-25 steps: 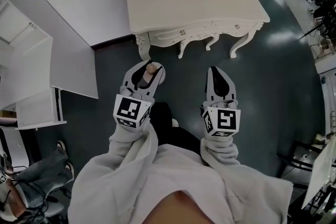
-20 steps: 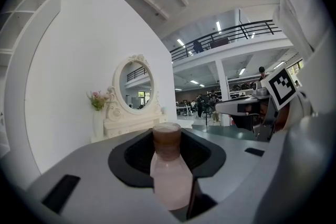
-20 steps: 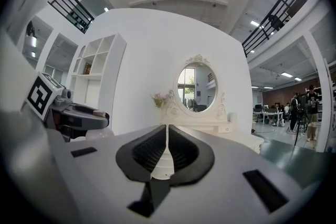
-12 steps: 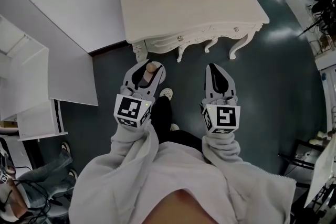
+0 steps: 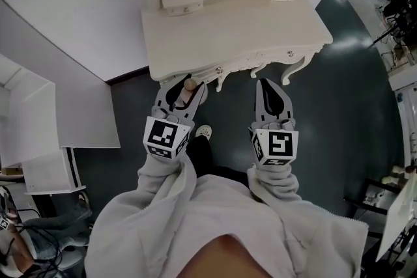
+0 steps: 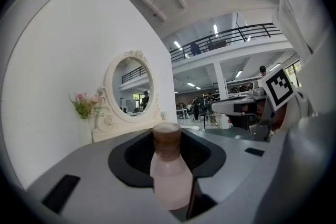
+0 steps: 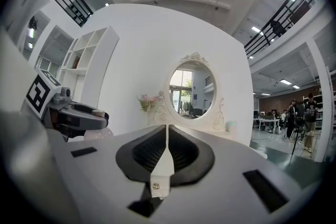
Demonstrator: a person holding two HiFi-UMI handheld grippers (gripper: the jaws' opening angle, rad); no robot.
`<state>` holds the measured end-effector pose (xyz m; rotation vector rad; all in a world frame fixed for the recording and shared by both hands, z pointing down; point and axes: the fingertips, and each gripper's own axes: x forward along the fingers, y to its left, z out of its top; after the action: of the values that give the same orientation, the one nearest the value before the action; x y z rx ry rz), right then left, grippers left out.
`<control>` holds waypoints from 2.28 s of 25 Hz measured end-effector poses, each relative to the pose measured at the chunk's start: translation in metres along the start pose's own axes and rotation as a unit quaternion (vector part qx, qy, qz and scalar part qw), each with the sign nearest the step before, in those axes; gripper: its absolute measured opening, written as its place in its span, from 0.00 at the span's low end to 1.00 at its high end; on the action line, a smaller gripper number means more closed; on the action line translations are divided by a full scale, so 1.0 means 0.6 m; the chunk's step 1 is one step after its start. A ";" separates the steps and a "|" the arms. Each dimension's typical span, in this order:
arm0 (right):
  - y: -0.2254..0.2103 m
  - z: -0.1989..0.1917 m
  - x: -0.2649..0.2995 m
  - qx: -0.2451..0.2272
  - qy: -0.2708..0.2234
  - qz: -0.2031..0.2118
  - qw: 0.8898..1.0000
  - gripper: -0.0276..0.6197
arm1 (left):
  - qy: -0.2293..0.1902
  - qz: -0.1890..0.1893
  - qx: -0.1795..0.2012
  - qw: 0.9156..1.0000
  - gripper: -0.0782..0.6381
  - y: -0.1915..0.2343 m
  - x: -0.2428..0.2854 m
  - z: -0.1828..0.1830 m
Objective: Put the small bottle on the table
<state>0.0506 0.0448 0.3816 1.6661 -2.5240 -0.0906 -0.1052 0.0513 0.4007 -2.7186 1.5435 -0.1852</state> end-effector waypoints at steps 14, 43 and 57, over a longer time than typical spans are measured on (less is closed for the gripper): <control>-0.035 0.016 0.153 0.004 0.001 -0.008 1.000 0.10 | 0.002 -0.004 0.002 1.000 0.32 0.113 0.117 0.012; -0.054 -0.021 0.277 0.025 0.033 -0.068 0.997 0.10 | 0.026 -0.070 0.001 0.997 0.32 0.203 0.233 -0.031; -0.158 -0.027 0.350 0.017 0.033 -0.064 0.997 0.10 | 0.017 -0.074 -0.001 0.997 0.32 0.194 0.365 -0.013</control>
<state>0.0576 -0.1855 0.4001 1.8112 -2.3836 -0.0054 -0.0944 -0.1955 0.4221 -2.8468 1.3507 -0.2337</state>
